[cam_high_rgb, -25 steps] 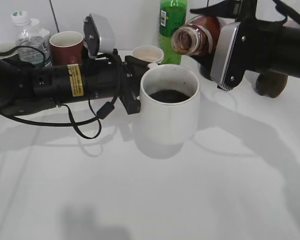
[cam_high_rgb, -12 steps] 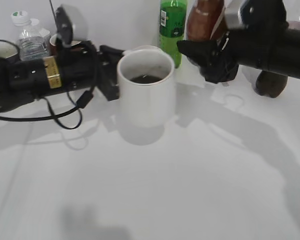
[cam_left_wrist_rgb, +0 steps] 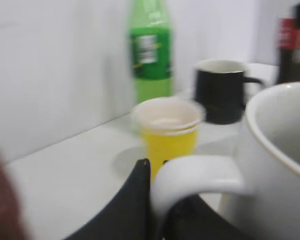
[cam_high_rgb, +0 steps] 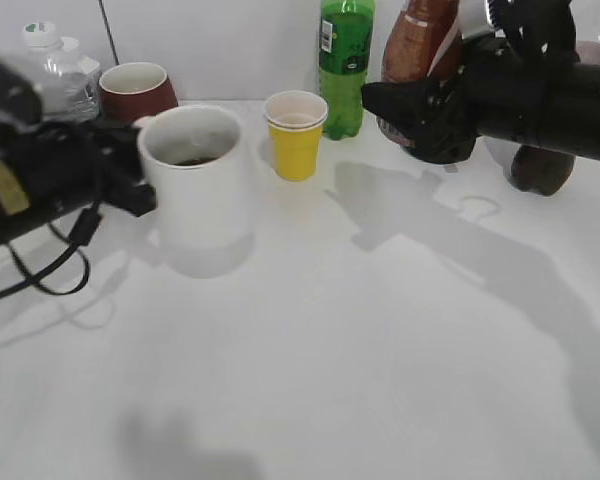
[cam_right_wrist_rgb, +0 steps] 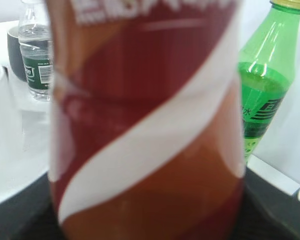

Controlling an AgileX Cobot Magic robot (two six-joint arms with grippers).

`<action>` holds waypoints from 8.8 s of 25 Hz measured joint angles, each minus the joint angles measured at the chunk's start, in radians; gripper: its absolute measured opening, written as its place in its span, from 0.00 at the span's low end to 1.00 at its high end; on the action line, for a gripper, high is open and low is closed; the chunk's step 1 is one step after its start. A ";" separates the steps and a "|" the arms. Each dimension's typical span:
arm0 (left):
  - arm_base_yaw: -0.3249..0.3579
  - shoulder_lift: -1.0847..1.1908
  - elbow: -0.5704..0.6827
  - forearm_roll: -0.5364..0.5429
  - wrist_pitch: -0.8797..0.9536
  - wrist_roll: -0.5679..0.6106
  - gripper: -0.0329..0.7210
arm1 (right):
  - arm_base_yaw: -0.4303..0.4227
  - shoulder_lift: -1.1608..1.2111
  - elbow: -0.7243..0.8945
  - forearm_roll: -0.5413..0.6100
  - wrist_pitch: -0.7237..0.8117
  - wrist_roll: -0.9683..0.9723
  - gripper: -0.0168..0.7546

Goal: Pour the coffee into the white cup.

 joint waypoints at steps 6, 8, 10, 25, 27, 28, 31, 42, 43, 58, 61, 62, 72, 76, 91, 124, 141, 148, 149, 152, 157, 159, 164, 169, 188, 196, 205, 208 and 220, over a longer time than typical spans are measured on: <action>0.010 -0.001 0.120 -0.281 -0.040 0.129 0.09 | 0.000 0.000 0.000 0.004 0.000 0.001 0.71; 0.011 -0.001 0.131 -0.342 -0.040 0.169 0.09 | 0.000 0.000 0.000 0.006 0.000 0.001 0.71; 0.011 0.000 0.132 -0.388 -0.043 0.196 0.09 | 0.000 0.000 0.000 0.006 0.000 0.001 0.71; 0.101 0.091 0.132 -0.540 -0.056 0.216 0.09 | 0.000 0.000 0.000 0.007 0.002 0.001 0.71; 0.117 0.095 0.132 -0.540 -0.057 0.217 0.09 | 0.000 0.000 0.000 0.007 0.003 0.001 0.71; 0.124 0.102 0.132 -0.540 -0.061 0.217 0.09 | 0.000 0.000 0.000 0.008 0.003 0.001 0.71; 0.136 0.126 0.132 -0.540 -0.067 0.214 0.09 | 0.000 0.000 0.000 0.013 0.003 0.001 0.71; 0.137 0.155 0.130 -0.535 -0.111 0.209 0.10 | 0.000 0.000 0.000 0.017 0.003 0.001 0.71; 0.137 0.155 0.130 -0.530 -0.112 0.209 0.10 | 0.000 0.000 0.000 0.019 0.003 0.001 0.71; 0.137 0.109 0.223 -0.501 -0.125 0.198 0.29 | 0.000 0.000 0.000 0.043 0.003 0.001 0.71; 0.137 0.089 0.257 -0.507 -0.124 0.198 0.29 | 0.000 0.000 0.000 0.067 0.012 0.001 0.71; 0.137 0.079 0.268 -0.511 -0.125 0.198 0.30 | 0.000 0.000 0.000 0.082 0.025 0.001 0.71; 0.137 -0.019 0.345 -0.535 -0.124 0.198 0.32 | 0.000 0.000 0.008 0.196 0.151 -0.020 0.71; 0.137 -0.056 0.361 -0.538 -0.124 0.198 0.33 | 0.000 0.000 0.063 0.324 0.152 -0.134 0.71; 0.136 -0.243 0.361 -0.403 -0.126 0.198 0.35 | 0.000 0.235 0.172 0.652 -0.135 -0.320 0.71; 0.136 -0.313 0.343 -0.263 0.198 -0.088 0.36 | 0.000 0.103 0.340 0.710 -0.065 -0.380 0.84; -0.027 -0.642 0.134 -0.317 1.203 -0.315 0.36 | 0.000 -0.308 0.291 0.714 0.649 -0.226 0.79; -0.148 -0.807 -0.026 -0.408 1.636 -0.290 0.37 | 0.000 -0.456 0.158 0.773 1.031 -0.225 0.79; -0.160 -0.829 -0.048 -0.418 1.677 -0.274 0.37 | 0.000 -0.484 0.151 0.790 1.070 -0.241 0.79; -0.188 -0.903 -0.094 -0.452 1.800 -0.202 0.44 | 0.000 -0.581 0.145 0.864 1.174 -0.323 0.79; -0.191 -1.072 -0.109 -0.495 1.985 -0.095 0.55 | 0.000 -0.792 0.142 0.960 1.373 -0.433 0.79; -0.192 -1.125 -0.109 -0.497 2.053 -0.054 0.56 | 0.000 -0.907 0.142 0.971 1.447 -0.458 0.79; -0.193 -1.308 -0.108 -0.498 2.153 0.019 0.56 | 0.000 -1.140 0.142 0.950 1.633 -0.471 0.79; -0.193 -1.515 -0.020 -0.517 2.218 0.056 0.56 | 0.000 -1.349 0.141 0.907 1.825 -0.454 0.79; -0.193 -1.744 0.112 -0.552 2.157 0.138 0.56 | 0.000 -1.640 0.299 0.773 1.804 -0.376 0.79; -0.193 -1.744 0.113 -0.552 2.154 0.138 0.56 | 0.000 -1.640 0.301 0.771 1.793 -0.376 0.79; -0.183 -1.744 0.113 -0.552 2.151 0.138 0.56 | 0.000 -1.640 0.301 0.769 1.791 -0.376 0.79; -0.135 -1.744 0.113 -0.552 2.151 0.138 0.56 | 0.000 -1.640 0.301 0.768 1.790 -0.376 0.79; 0.130 -1.803 0.115 -0.552 2.150 0.139 0.56 | -0.179 -1.640 0.301 0.767 1.788 -0.376 0.79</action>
